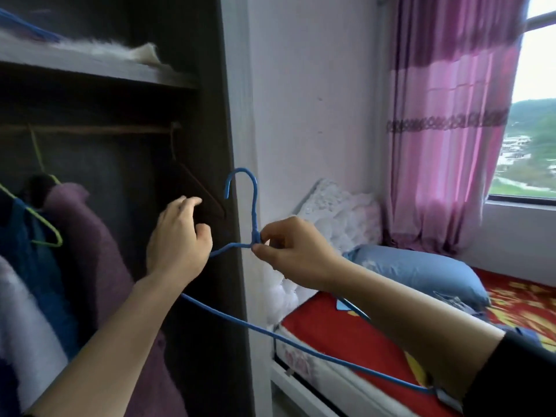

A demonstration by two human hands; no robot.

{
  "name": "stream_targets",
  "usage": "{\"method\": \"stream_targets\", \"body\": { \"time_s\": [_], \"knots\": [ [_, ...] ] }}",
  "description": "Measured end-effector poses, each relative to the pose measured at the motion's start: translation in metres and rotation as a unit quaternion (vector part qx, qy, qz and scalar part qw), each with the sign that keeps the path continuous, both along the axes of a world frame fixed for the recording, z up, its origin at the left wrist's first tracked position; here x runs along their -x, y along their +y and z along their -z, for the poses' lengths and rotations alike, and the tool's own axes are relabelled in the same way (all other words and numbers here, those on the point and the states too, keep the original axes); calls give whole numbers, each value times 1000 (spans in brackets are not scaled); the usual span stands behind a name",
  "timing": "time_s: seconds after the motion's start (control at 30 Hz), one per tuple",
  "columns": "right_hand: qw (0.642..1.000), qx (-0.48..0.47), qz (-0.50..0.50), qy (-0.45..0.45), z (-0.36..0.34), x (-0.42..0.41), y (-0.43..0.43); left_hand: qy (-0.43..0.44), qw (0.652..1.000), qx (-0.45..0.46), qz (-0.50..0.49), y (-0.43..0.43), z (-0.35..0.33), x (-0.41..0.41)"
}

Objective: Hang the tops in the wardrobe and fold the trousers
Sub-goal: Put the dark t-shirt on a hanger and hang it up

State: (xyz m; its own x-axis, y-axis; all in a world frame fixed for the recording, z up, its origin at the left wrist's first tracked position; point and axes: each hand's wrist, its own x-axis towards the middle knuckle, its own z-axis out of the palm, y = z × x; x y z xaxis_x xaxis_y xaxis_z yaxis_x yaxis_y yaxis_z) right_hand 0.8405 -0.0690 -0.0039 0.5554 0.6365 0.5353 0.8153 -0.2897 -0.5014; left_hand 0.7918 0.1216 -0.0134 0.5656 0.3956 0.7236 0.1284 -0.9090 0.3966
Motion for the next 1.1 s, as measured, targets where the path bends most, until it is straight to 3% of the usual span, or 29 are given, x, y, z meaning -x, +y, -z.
{"method": "stream_targets", "body": {
  "time_s": [0.23,0.63,0.83,1.1],
  "knots": [
    [994,16,70,79,39,-4,-130,-6,997,-3,79,-111,38,-9],
    [949,45,275,150,122,-37,-347,132,955,-12,264,-328,134,-115],
    [904,58,371,203,172,-60,-434,210,912,-3,353,-440,189,-169],
    [819,66,472,319,245,-119,-555,308,848,24,430,-572,267,-249]
  ]
}}
